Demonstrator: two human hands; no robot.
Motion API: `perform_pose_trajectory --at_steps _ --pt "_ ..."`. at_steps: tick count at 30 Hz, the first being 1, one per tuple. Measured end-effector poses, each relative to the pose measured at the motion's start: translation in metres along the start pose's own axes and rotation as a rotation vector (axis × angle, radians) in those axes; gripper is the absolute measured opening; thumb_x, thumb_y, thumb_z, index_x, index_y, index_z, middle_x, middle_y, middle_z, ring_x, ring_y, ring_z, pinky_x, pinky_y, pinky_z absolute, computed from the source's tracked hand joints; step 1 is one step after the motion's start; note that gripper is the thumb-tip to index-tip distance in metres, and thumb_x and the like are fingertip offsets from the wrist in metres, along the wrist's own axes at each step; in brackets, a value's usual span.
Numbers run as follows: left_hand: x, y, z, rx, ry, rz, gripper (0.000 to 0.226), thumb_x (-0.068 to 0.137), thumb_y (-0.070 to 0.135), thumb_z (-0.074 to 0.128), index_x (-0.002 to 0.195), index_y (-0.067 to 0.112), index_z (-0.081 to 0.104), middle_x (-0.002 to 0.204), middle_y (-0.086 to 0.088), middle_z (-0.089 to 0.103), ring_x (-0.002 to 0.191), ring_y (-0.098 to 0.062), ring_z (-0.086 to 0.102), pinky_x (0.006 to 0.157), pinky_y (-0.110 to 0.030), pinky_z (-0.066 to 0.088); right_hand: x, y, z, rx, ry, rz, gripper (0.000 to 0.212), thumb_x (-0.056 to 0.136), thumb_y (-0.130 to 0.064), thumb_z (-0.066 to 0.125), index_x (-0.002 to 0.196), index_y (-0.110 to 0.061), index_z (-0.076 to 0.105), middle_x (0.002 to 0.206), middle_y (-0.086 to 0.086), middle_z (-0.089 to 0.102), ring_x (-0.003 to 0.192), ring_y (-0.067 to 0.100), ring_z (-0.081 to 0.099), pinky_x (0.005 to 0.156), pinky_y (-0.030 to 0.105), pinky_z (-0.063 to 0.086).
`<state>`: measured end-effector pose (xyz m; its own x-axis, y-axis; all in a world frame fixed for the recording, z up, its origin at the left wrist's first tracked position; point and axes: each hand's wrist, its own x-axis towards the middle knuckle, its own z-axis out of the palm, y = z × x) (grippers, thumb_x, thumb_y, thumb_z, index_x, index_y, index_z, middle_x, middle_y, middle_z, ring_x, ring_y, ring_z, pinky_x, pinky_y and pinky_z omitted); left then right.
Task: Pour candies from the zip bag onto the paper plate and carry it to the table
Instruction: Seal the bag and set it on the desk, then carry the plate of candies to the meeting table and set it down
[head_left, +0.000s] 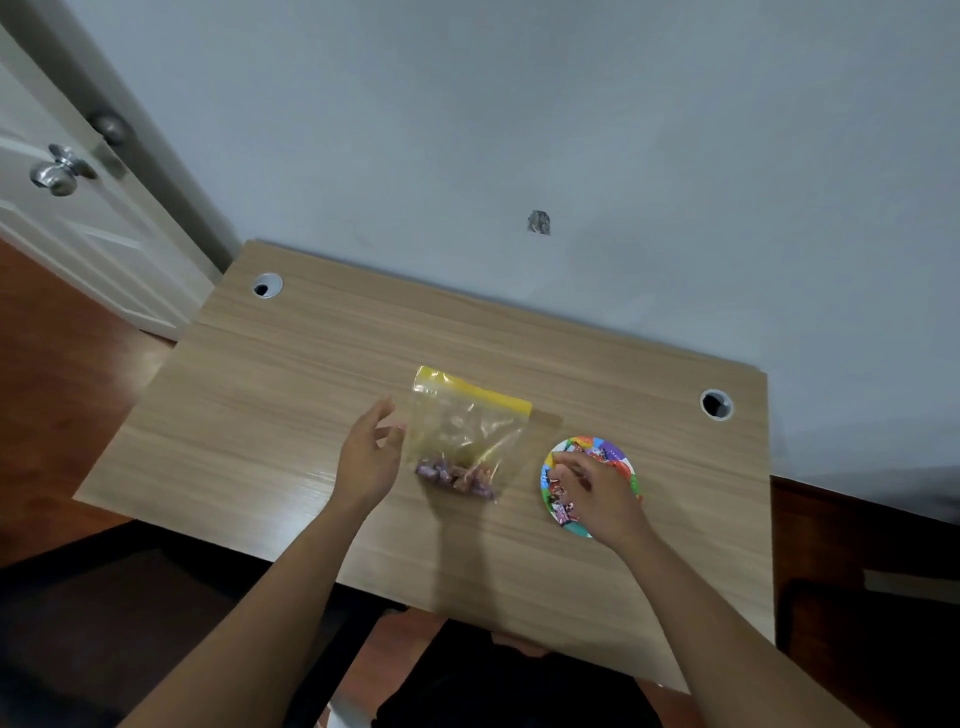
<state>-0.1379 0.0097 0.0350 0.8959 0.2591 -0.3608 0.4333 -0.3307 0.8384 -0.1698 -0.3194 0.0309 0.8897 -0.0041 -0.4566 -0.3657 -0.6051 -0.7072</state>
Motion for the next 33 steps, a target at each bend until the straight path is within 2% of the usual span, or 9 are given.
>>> perform_pose_trajectory --at_steps 3,6,10,14,16,19,22,27,33 --pt "-0.004 0.000 0.024 0.013 -0.046 0.007 0.039 0.106 0.015 0.062 0.145 0.019 0.065 0.134 0.002 0.072 0.110 -0.020 0.069 0.091 -0.020 0.051 -0.007 0.039 -0.020 0.106 0.044 0.112 0.022 0.099 -0.038 0.063 0.116 -0.039 0.077 0.118 -0.006 0.081 0.085 0.013 0.082 0.088 0.050 0.067" --pt "-0.012 0.005 0.053 -0.032 -0.164 -0.027 0.029 0.104 0.012 0.066 0.132 0.017 0.074 0.119 0.001 0.076 0.097 -0.019 0.071 0.088 -0.032 0.054 -0.018 0.071 -0.038 0.159 0.130 0.253 0.019 0.100 -0.031 0.068 0.115 -0.035 0.079 0.109 -0.003 0.082 0.087 0.020 0.082 0.087 0.056 0.067" --pt "-0.019 0.007 0.096 -0.065 -0.289 -0.094 0.025 0.105 0.017 0.069 0.127 0.008 0.075 0.115 0.001 0.074 0.091 -0.013 0.068 0.083 -0.024 0.054 -0.033 0.091 -0.055 0.279 0.158 0.452 0.026 0.107 -0.019 0.061 0.130 -0.011 0.071 0.099 0.011 0.076 0.077 0.027 0.072 0.066 0.038 0.062" --pt "-0.023 -0.001 0.139 0.093 -0.375 -0.093 0.018 0.104 -0.002 0.063 0.119 0.006 0.068 0.098 0.000 0.068 0.078 -0.010 0.059 0.061 -0.008 0.049 -0.038 0.111 -0.063 0.341 0.162 0.513 0.025 0.108 -0.016 0.062 0.132 -0.014 0.065 0.103 0.010 0.070 0.076 0.023 0.069 0.064 0.035 0.056" --pt "-0.027 -0.015 0.159 0.196 -0.443 -0.088 0.021 0.100 -0.012 0.061 0.116 0.001 0.062 0.096 -0.005 0.066 0.082 -0.014 0.058 0.065 -0.008 0.050 -0.036 0.118 -0.065 0.340 0.148 0.522 0.023 0.107 -0.016 0.062 0.131 -0.015 0.064 0.104 0.008 0.070 0.079 0.025 0.071 0.065 0.035 0.057" --pt "-0.036 -0.028 0.189 0.227 -0.487 -0.165 0.018 0.097 0.006 0.075 0.110 0.013 0.064 0.095 0.010 0.070 0.093 -0.007 0.065 0.087 -0.021 0.051 -0.026 0.134 -0.065 0.312 0.119 0.519 0.020 0.106 -0.020 0.062 0.126 -0.020 0.065 0.095 0.000 0.068 0.087 0.027 0.071 0.071 0.043 0.062" --pt "-0.049 -0.027 0.214 0.253 -0.470 -0.217 0.030 0.092 0.014 0.083 0.086 0.032 0.060 0.066 0.030 0.072 0.070 0.017 0.066 0.070 -0.008 0.046 -0.007 0.175 -0.060 0.239 0.080 0.478 0.028 0.092 -0.042 0.061 0.118 -0.035 0.066 0.107 -0.008 0.072 0.104 0.025 0.077 0.097 0.058 0.064" --pt "-0.058 -0.039 0.246 0.180 -0.287 -0.287 0.050 0.084 0.026 0.091 0.122 0.015 0.061 0.097 -0.013 0.074 0.092 -0.025 0.072 0.070 -0.026 0.050 0.027 0.211 -0.054 0.248 0.067 0.480 0.029 0.086 -0.052 0.062 0.109 -0.036 0.069 0.109 -0.002 0.078 0.103 0.029 0.079 0.093 0.058 0.065" --pt "-0.057 -0.040 0.265 0.149 -0.135 -0.326 0.054 0.080 0.047 0.091 0.114 0.016 0.063 0.088 -0.007 0.075 0.081 -0.023 0.075 0.073 -0.041 0.058 0.057 0.192 -0.054 0.145 0.051 0.481 0.016 0.091 -0.045 0.069 0.086 -0.031 0.064 0.093 0.004 0.084 0.088 0.028 0.082 0.088 0.050 0.065"
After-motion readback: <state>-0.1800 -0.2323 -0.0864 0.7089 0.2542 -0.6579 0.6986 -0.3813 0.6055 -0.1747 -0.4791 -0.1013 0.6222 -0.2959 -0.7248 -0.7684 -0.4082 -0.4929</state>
